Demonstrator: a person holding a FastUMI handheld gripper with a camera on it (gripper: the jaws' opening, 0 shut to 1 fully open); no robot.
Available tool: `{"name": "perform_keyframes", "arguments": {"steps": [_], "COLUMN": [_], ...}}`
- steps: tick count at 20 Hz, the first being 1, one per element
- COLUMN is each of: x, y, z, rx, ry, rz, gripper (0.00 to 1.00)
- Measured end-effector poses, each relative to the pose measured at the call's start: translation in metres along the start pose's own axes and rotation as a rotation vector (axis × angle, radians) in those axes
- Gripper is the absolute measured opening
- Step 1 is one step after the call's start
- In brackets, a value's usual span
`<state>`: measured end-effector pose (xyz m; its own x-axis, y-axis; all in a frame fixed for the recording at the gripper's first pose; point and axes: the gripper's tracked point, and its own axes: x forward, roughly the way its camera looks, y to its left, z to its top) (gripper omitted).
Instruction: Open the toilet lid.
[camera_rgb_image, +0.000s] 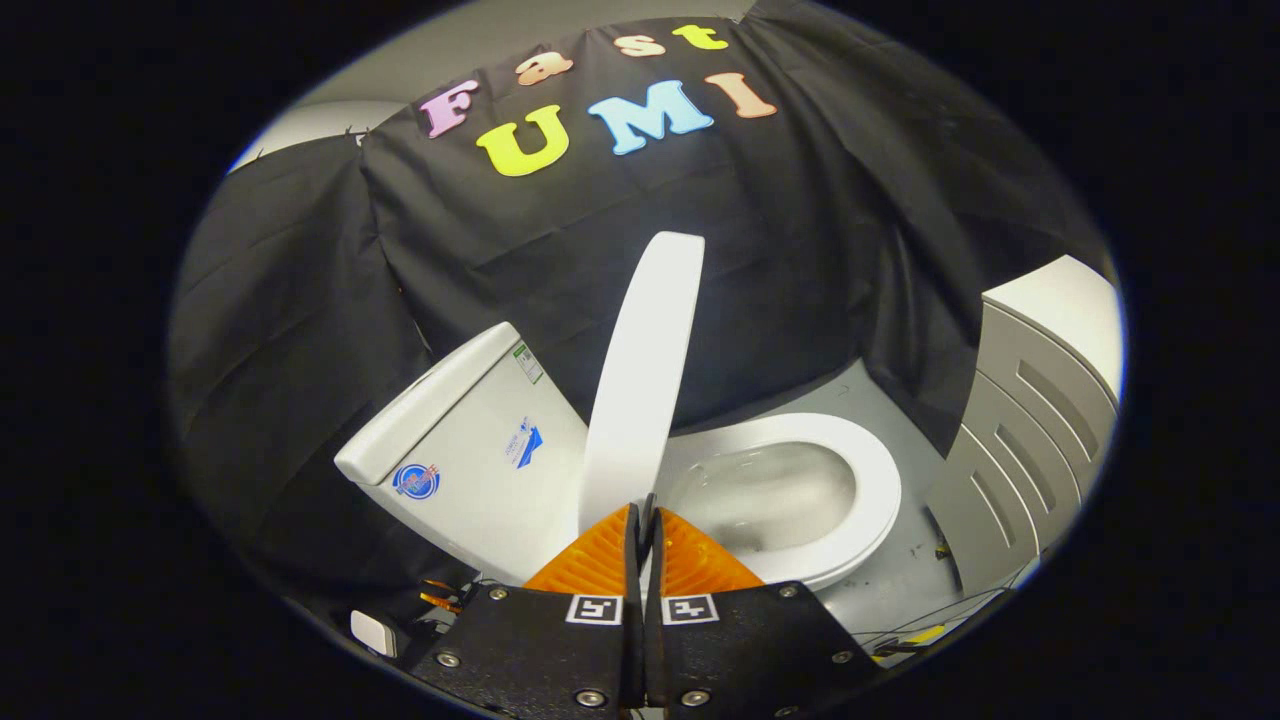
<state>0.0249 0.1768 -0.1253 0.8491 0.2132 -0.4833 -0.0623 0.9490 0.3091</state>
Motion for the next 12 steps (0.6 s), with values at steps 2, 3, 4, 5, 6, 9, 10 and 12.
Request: {"name": "perform_keyframes", "arguments": {"steps": [2,3,4,5,6,9,10,12], "x": [0.001,0.001,0.001,0.002,0.002,0.003,0.004,0.006], "y": [0.014,0.021,0.028,0.034,0.040,0.058,0.064,0.076], "z": [0.003,0.005,0.006,0.007,0.008,0.009,0.009,0.010], "rx": [-0.025,-0.038,-0.051,-0.063,-0.071,-0.083,-0.087,-0.103], "ry": [-0.010,-0.016,-0.021,-0.027,-0.031,-0.035,-0.038,-0.044], "rz": [0.014,0.022,0.027,0.035,0.042,0.064,0.071,0.085], "gripper": [0.00,0.00,0.00,0.00,0.00,0.00,0.00,0.00]}}
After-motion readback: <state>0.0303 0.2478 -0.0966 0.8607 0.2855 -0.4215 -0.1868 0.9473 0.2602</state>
